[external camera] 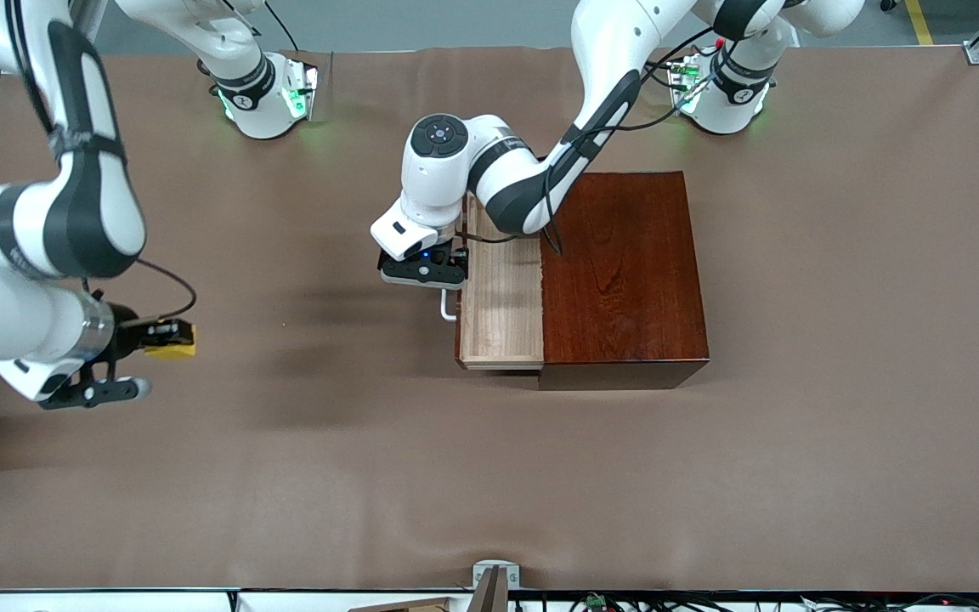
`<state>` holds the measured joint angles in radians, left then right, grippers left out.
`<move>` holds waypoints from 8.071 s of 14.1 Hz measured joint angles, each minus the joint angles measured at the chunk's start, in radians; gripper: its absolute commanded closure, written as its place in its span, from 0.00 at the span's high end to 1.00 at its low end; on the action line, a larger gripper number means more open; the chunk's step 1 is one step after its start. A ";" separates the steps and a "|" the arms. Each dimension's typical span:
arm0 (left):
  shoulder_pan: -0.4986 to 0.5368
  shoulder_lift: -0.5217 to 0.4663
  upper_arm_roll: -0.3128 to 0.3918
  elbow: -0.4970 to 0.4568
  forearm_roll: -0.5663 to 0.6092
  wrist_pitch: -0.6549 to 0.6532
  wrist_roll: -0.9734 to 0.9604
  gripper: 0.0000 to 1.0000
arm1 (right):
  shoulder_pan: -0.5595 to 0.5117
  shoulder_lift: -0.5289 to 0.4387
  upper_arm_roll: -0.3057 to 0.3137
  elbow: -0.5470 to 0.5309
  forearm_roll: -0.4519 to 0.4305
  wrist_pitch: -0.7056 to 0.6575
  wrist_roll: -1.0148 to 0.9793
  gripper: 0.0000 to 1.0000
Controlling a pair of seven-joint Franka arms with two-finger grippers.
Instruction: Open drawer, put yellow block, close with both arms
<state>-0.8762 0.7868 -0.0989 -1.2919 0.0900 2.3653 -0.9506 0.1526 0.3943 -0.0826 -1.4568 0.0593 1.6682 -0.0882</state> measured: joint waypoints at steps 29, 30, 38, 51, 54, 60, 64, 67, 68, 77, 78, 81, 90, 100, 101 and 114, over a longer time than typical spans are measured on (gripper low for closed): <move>0.054 -0.038 -0.021 0.090 -0.133 -0.136 -0.027 1.00 | 0.095 -0.066 0.013 -0.008 0.004 -0.038 -0.598 0.00; 0.069 -0.072 -0.020 0.098 -0.172 -0.151 -0.027 1.00 | 0.104 -0.066 0.014 -0.008 0.005 -0.036 -0.609 0.00; 0.309 -0.413 -0.013 0.100 -0.257 -0.687 0.187 1.00 | 0.261 -0.066 0.018 -0.012 0.007 0.035 -0.631 0.00; 0.853 -0.647 -0.011 -0.165 -0.202 -0.886 0.899 1.00 | 0.598 0.092 0.022 -0.038 0.007 0.365 -0.810 0.00; 0.894 -0.648 -0.011 -0.176 -0.154 -0.878 0.931 1.00 | 0.645 0.122 0.021 -0.035 0.006 0.366 -0.803 0.00; 0.791 -0.650 0.090 -0.183 -0.132 -0.843 0.925 1.00 | 0.688 0.200 0.020 0.014 0.006 0.371 -0.728 0.00; 0.779 -0.650 0.107 -0.183 -0.132 -0.836 0.925 1.00 | 0.719 0.241 0.018 0.051 -0.006 0.377 -0.712 0.00; 0.778 -0.651 0.107 -0.183 -0.132 -0.834 0.925 1.00 | 0.737 0.250 0.018 0.052 -0.030 0.411 -0.699 0.24; 0.778 -0.651 0.107 -0.183 -0.132 -0.834 0.925 1.00 | 0.741 0.251 0.017 0.052 -0.035 0.414 -0.697 0.30; 0.778 -0.652 0.110 -0.183 -0.132 -0.833 0.925 1.00 | 0.746 0.252 0.011 0.063 -0.040 0.412 -0.659 1.00; 0.778 -0.652 0.110 -0.183 -0.132 -0.833 0.925 1.00 | 0.746 0.251 0.008 0.067 -0.040 0.405 -0.650 1.00; 0.778 -0.652 0.111 -0.183 -0.132 -0.833 0.925 1.00 | 0.744 0.235 -0.007 0.086 -0.040 0.357 -0.621 1.00; 0.757 -0.652 0.107 -0.172 -0.132 -0.822 0.924 1.00 | 0.580 0.046 -0.049 0.102 -0.040 0.141 -0.490 1.00; 0.675 -0.639 -0.038 -0.156 -0.116 -0.813 0.862 1.00 | 0.156 -0.073 -0.054 0.083 -0.040 0.039 -0.483 1.00; 0.661 -0.639 -0.053 -0.156 -0.116 -0.812 0.859 1.00 | 0.121 -0.074 -0.054 0.076 -0.040 0.039 -0.482 1.00; 0.234 -0.456 -0.123 -0.086 -0.116 -0.550 1.207 1.00 | -0.144 -0.293 -0.050 -0.128 -0.008 -0.062 -0.221 1.00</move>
<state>-0.6426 0.3307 -0.2222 -1.3779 -0.0260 1.8155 0.2568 0.0082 0.1012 -0.1330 -1.5846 0.0513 1.6060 -0.3091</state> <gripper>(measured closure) 0.000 0.000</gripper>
